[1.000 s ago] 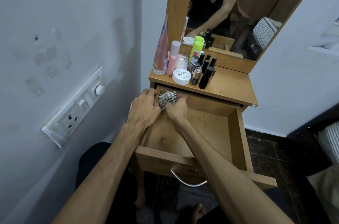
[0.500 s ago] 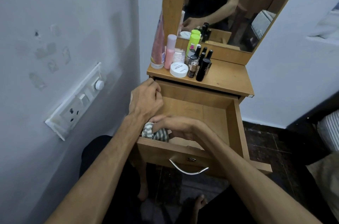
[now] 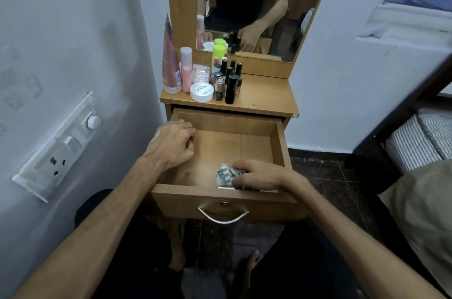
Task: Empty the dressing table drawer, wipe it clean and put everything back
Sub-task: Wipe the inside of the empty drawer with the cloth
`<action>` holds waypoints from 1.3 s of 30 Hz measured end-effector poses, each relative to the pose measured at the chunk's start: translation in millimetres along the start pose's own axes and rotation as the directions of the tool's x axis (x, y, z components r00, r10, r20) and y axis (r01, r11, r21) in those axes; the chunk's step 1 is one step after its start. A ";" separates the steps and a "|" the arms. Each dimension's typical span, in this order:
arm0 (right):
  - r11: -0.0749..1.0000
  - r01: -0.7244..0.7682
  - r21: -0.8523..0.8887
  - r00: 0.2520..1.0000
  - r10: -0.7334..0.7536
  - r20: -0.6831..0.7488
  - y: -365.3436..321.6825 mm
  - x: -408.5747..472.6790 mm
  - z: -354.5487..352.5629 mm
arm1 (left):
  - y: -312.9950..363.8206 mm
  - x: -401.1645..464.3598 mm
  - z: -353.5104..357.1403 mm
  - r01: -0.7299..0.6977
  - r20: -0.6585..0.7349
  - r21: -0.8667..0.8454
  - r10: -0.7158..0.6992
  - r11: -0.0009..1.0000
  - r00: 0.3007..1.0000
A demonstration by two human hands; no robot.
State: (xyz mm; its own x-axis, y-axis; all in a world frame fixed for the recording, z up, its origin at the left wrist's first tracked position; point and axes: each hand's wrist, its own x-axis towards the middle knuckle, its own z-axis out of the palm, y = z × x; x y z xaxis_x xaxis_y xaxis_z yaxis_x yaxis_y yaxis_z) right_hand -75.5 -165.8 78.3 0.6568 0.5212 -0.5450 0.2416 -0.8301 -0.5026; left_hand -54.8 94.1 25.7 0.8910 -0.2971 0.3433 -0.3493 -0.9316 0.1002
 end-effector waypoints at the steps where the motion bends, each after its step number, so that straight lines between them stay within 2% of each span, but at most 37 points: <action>1: 0.999 -0.031 -0.017 0.999 0.031 -0.016 6.5 -6.8 -3.5 | 1.4 -0.6 -0.1 -0.010 0.032 -0.016 0.011 1.000 0.999; 5: 0.984 -0.123 -0.130 0.991 0.114 -0.070 22.1 -25.0 -9.8 | 6.4 -1.9 -2.2 -0.008 0.180 -0.076 0.021 0.997 0.983; 7: 0.968 -0.145 -0.207 0.988 0.129 -0.088 21.5 -31.5 -11.5 | 6.5 -1.8 -0.3 -0.001 0.194 -0.078 0.016 0.997 0.981; 9: 0.918 -0.167 -0.360 0.983 0.125 -0.137 12.8 -35.0 -16.8 | 3.7 -2.2 2.5 0.006 0.180 -0.055 0.004 0.998 0.984; 11: 0.814 -0.183 -0.551 0.968 0.051 -0.246 2.0 -35.2 -23.1 | 2.2 -1.1 4.4 0.004 0.186 -0.049 0.005 0.999 0.983; 13: 0.712 -0.171 -0.681 0.922 -0.127 -0.364 -4.7 -29.3 -28.7 | 1.6 0.6 6.2 0.009 0.195 -0.060 0.003 0.998 0.981; 15: 0.613 -0.128 -0.779 0.865 -0.315 -0.391 -6.3 -12.5 -32.2 | 0.1 0.0 8.6 0.014 0.191 -0.052 -0.004 0.999 0.982; 16: 0.533 -0.112 -0.839 0.858 -0.373 -0.352 -4.0 -0.6 -34.1 | -0.5 0.4 9.3 0.016 0.193 -0.050 -0.006 0.999 0.981; 18: 0.362 -0.106 -0.926 0.909 -0.343 -0.238 6.1 21.5 -36.7 | -1.8 -0.5 9.5 0.020 0.200 -0.052 -0.009 0.998 0.980; 20: 0.298 -0.188 -0.936 0.952 -0.178 -0.248 26.5 32.8 -40.6 | -2.4 -0.5 8.9 0.020 0.199 -0.057 -0.008 0.998 0.980; 23: 0.303 -0.323 -0.896 0.935 -0.046 -0.352 48.4 39.9 -36.8 | -2.4 -0.5 7.4 0.020 0.188 -0.073 -0.006 0.997 0.982; 27: 0.366 -0.312 -0.877 0.947 0.046 -0.318 29.5 39.5 -21.5 | -1.8 -1.0 6.6 0.019 0.184 -0.088 -0.002 0.996 0.983; 33: 0.670 -0.287 -0.685 0.949 0.295 -0.108 3.5 11.9 -11.7 | 0.1 -1.5 4.2 0.031 0.171 -0.095 -0.015 0.995 0.985; 34: 0.738 -0.294 -0.607 0.946 0.315 -0.075 3.8 4.4 -17.5 | 0.4 -1.5 3.9 0.030 0.170 -0.098 -0.013 0.995 0.985; 37: 0.927 -0.309 -0.212 0.950 0.310 -0.025 9.3 -22.4 -55.3 | 0.5 -1.0 3.1 0.039 0.163 -0.106 -0.021 0.994 0.986; 39: 0.969 -0.245 -0.032 0.951 0.234 -0.200 16.2 -37.9 -79.3 | 0.1 -0.7 2.9 0.043 0.160 -0.106 -0.026 0.993 0.987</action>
State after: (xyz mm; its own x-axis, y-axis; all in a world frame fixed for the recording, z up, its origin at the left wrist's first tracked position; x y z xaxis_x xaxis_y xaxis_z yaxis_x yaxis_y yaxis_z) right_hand -39.8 -214.7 144.0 0.8242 0.2619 -0.5021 0.0957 -0.9383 -0.3324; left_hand -54.6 93.5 22.8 0.9346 -0.3028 0.1869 -0.3395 -0.9161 0.2133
